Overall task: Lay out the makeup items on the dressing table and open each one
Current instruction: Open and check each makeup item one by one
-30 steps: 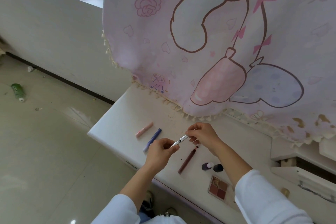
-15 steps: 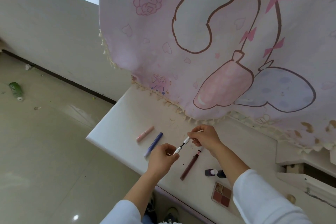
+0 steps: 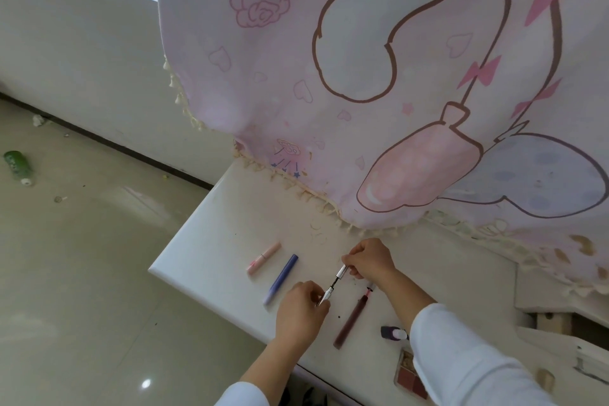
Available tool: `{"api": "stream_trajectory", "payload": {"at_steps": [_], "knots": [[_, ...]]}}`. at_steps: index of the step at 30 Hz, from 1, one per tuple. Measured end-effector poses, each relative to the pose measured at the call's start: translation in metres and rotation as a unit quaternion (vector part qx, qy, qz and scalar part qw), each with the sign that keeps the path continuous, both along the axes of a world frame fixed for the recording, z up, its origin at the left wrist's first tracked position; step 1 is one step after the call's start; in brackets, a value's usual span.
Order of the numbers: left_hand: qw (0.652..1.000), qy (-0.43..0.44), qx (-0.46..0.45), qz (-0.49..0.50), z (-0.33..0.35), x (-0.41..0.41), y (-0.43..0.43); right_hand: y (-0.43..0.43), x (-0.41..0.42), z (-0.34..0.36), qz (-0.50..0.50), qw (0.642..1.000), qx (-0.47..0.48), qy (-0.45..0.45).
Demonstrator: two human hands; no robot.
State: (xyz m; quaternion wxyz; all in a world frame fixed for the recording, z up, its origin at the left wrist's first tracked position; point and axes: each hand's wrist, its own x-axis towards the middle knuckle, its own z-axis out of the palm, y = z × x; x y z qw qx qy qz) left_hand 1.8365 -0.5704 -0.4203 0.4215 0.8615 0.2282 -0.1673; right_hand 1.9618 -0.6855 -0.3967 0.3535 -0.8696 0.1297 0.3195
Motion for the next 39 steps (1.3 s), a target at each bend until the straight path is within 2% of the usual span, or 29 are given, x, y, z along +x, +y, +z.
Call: {"api": "stream_trajectory", "payload": {"at_steps": [14,21,24,30,33,39], "knots": [[1.0,0.008,0.012,0.002,-0.007,0.005,-0.001,0.003,0.0,-0.009,0.055,0.997,-0.053,-0.022],[1.0,0.0,0.012,0.01,-0.003,0.001,0.0,0.004,-0.001,-0.006,0.116,0.988,-0.092,-0.054],[0.999,-0.028,0.005,0.037,0.003,-0.001,0.006,0.009,-0.002,-0.001,0.137,0.983,-0.096,-0.068],[0.983,-0.103,0.017,0.151,0.009,-0.011,0.034,0.037,-0.006,0.004,0.183,0.978,-0.064,-0.077],[0.98,-0.078,0.057,0.172,0.004,-0.023,0.047,0.053,-0.016,0.0,0.244,0.966,-0.054,-0.071],[0.987,-0.014,0.061,0.145,-0.007,-0.032,0.057,0.074,-0.035,-0.008,0.336,0.938,-0.082,-0.035]]}}
